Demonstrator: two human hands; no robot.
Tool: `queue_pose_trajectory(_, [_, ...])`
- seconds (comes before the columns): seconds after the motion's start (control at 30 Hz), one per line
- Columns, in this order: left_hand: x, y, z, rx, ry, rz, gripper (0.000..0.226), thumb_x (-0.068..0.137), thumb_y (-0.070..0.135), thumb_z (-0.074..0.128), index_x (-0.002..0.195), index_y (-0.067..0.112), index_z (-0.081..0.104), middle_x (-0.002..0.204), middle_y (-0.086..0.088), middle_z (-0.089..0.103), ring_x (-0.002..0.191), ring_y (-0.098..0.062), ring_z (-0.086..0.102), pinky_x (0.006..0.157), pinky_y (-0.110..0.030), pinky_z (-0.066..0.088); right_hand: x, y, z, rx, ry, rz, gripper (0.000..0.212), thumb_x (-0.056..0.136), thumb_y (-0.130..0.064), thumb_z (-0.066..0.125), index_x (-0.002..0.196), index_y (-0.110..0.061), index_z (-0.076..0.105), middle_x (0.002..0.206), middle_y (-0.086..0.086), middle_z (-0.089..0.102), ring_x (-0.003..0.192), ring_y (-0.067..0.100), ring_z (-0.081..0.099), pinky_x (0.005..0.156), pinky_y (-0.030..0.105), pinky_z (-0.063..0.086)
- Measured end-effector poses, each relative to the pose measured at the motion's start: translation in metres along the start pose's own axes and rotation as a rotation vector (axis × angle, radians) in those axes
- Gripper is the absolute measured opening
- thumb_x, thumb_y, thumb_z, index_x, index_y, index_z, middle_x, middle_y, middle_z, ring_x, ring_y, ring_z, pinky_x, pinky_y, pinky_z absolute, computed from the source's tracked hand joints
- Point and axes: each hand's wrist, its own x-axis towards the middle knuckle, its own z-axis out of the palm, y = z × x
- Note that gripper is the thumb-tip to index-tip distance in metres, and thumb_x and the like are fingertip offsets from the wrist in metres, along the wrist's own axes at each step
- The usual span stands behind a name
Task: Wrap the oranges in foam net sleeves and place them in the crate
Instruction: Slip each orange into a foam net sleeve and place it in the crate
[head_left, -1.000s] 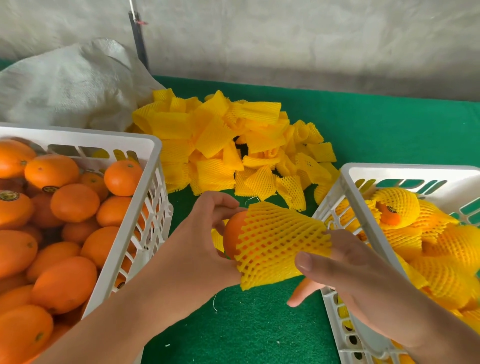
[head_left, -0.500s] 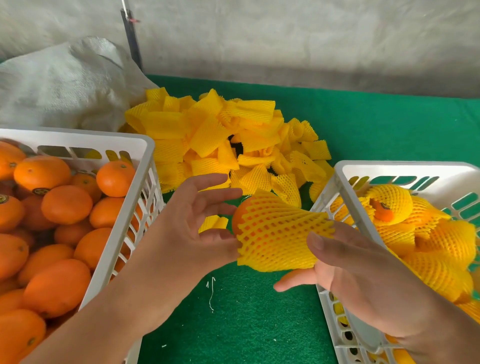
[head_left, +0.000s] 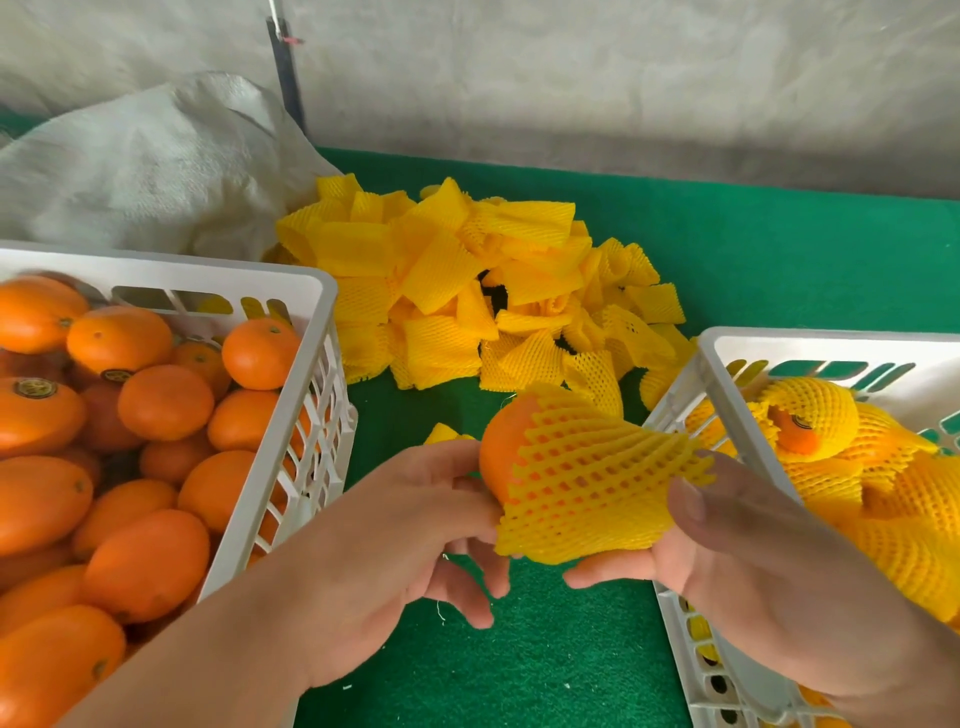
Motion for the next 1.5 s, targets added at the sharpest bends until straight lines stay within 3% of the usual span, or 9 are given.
queue_pose_trajectory(0.2, [0.006, 0.0, 0.003, 0.06, 0.26, 0.034, 0.016, 0.089, -0.003, 0.066, 0.084, 0.004, 0.079, 0.074, -0.012, 0.061, 0.055, -0.016, 0.053, 0.049, -0.029, 0.055, 0.003, 0.001, 0.004, 0.012, 0.061, 0.029, 0.041, 0.097, -0.03, 0.075, 0.134, -0.015, 0.071, 0.151, 0.014, 0.059, 0.142, 0.038, 0.054, 0.109, 0.062, 0.048])
queue_pose_trajectory(0.4, [0.007, -0.003, 0.005, 0.185, 0.407, 0.13, 0.02, 0.084, 0.0, 0.068, 0.072, 0.01, 0.079, 0.062, -0.009, 0.061, 0.05, -0.015, 0.054, 0.052, -0.033, 0.059, 0.003, 0.001, 0.012, -0.152, 0.167, 0.037, 0.039, 0.087, -0.05, 0.082, 0.115, -0.022, 0.081, 0.134, 0.009, 0.072, 0.131, 0.027, 0.064, 0.109, 0.03, 0.05])
queue_pose_trajectory(0.53, [0.009, -0.007, 0.001, 0.238, 0.483, 0.158, 0.03, 0.089, -0.001, 0.063, 0.07, 0.015, 0.079, 0.06, -0.006, 0.063, 0.05, -0.013, 0.058, 0.051, -0.035, 0.06, 0.002, 0.008, 0.011, -0.568, 0.272, 0.006, 0.053, 0.079, -0.077, 0.073, 0.095, -0.027, 0.083, 0.108, -0.009, 0.08, 0.104, 0.006, 0.073, 0.093, 0.034, 0.054])
queue_pose_trajectory(0.67, [0.009, -0.005, -0.004, 0.25, 0.538, 0.188, 0.028, 0.091, 0.004, 0.064, 0.072, 0.018, 0.08, 0.059, -0.008, 0.062, 0.05, -0.013, 0.059, 0.052, -0.037, 0.062, 0.003, 0.01, 0.016, -0.638, 0.303, -0.008, 0.032, 0.076, -0.078, 0.074, 0.081, -0.047, 0.08, 0.092, -0.026, 0.076, 0.09, -0.011, 0.07, 0.084, 0.032, 0.056])
queue_pose_trajectory(0.83, [0.007, -0.004, -0.001, 0.2, 0.488, 0.166, 0.031, 0.093, 0.001, 0.059, 0.077, 0.018, 0.079, 0.063, -0.009, 0.06, 0.051, -0.014, 0.057, 0.053, -0.039, 0.062, 0.0, 0.014, 0.006, -0.536, 0.367, 0.006, 0.074, 0.066, -0.076, 0.087, 0.095, -0.009, 0.078, 0.101, 0.008, 0.08, 0.101, 0.023, 0.075, 0.091, 0.041, 0.058])
queue_pose_trajectory(0.93, [0.006, 0.0, 0.005, 0.049, 0.344, 0.086, 0.032, 0.096, 0.0, 0.052, 0.09, 0.017, 0.078, 0.075, -0.014, 0.062, 0.056, -0.016, 0.057, 0.052, -0.039, 0.059, -0.001, 0.011, 0.006, -0.451, 0.41, 0.057, 0.103, 0.063, -0.068, 0.094, 0.1, 0.021, 0.058, 0.106, 0.045, 0.061, 0.1, 0.065, 0.057, 0.104, 0.078, 0.039])
queue_pose_trajectory(1.13, [-0.001, 0.002, 0.013, 0.295, 0.336, 0.23, 0.038, 0.106, 0.018, 0.047, 0.099, 0.04, 0.077, 0.079, -0.005, 0.076, 0.064, -0.023, 0.075, 0.053, -0.041, 0.063, 0.001, 0.009, 0.005, -0.354, 0.437, 0.054, 0.104, 0.062, -0.059, 0.099, 0.096, 0.027, 0.049, 0.104, 0.052, 0.055, 0.1, 0.072, 0.051, 0.102, 0.083, 0.034])
queue_pose_trajectory(1.43, [-0.001, -0.006, 0.013, 0.573, 0.451, 0.336, 0.025, 0.105, 0.029, 0.055, 0.089, 0.033, 0.073, 0.068, 0.006, 0.074, 0.053, -0.009, 0.072, 0.052, -0.012, 0.052, -0.003, 0.013, 0.0, -0.527, 0.46, 0.052, 0.079, 0.056, -0.071, 0.096, 0.074, 0.001, 0.067, 0.074, 0.029, 0.064, 0.065, 0.045, 0.059, 0.076, 0.054, 0.057])
queue_pose_trajectory(1.5, [0.0, -0.005, 0.013, 0.614, 0.481, 0.348, 0.022, 0.103, 0.029, 0.057, 0.088, 0.032, 0.073, 0.065, 0.005, 0.073, 0.05, -0.008, 0.071, 0.053, -0.014, 0.054, -0.002, 0.009, 0.005, -0.485, 0.403, 0.007, 0.057, 0.064, -0.069, 0.092, 0.072, -0.014, 0.077, 0.064, 0.003, 0.07, 0.057, 0.023, 0.066, 0.071, 0.029, 0.058])
